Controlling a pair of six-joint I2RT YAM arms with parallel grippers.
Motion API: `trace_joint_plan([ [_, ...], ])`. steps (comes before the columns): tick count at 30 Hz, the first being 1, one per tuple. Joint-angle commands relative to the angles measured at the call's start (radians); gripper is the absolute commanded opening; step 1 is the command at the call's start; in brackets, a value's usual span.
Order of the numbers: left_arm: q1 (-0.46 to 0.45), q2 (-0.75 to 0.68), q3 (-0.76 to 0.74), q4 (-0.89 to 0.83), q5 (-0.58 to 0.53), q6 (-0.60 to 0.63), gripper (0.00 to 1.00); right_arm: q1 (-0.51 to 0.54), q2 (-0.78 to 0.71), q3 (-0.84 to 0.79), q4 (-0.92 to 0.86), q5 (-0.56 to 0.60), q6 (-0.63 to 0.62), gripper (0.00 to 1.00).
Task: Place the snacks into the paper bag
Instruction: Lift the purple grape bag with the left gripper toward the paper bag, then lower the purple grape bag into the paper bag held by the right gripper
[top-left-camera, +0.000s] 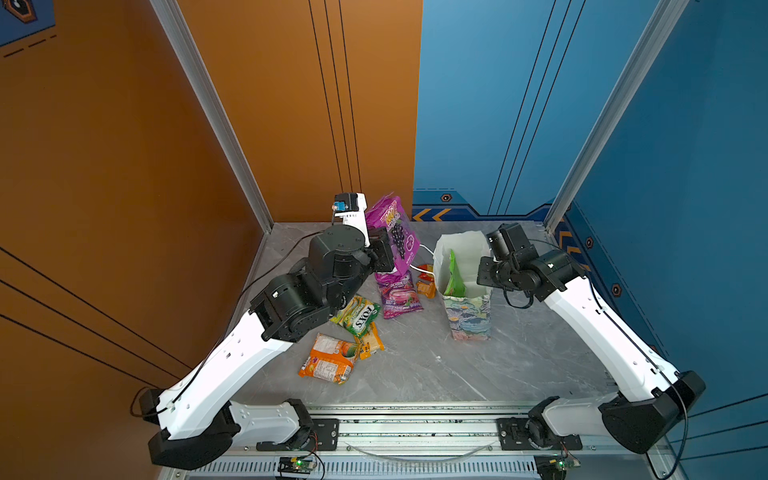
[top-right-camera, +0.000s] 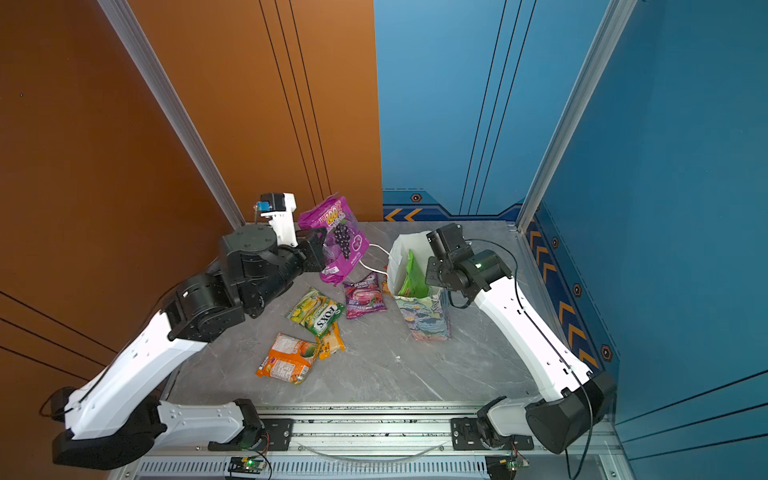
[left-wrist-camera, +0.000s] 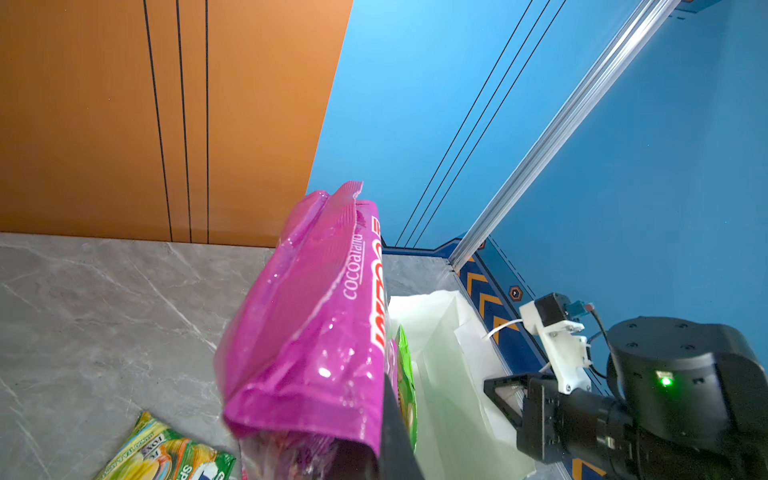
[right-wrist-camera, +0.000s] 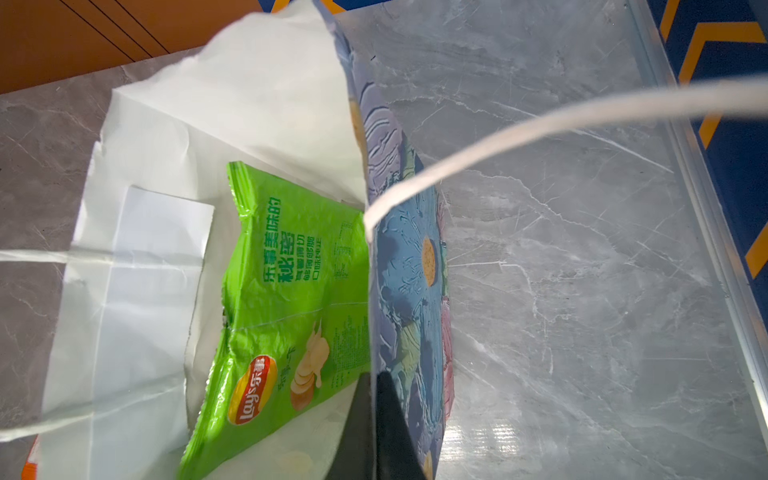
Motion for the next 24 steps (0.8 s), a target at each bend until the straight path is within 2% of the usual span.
trace_joint_plan([
  [1,-0.016,0.009,0.071,0.128,-0.054,0.058,0.0,0.024,0.017,0.039,-0.002,0.031,0.032,0.0],
  [9,-0.061,0.092,0.138,0.165,-0.032,0.03,0.0,0.058,0.037,0.063,0.019,0.035,0.078,0.0],
  [16,-0.108,0.157,0.104,0.232,-0.021,-0.039,0.0,0.063,0.032,0.06,0.039,0.027,0.102,0.0],
  [24,-0.114,0.236,0.099,0.276,-0.032,-0.051,0.0,0.074,0.025,0.049,0.052,0.018,0.111,0.0],
])
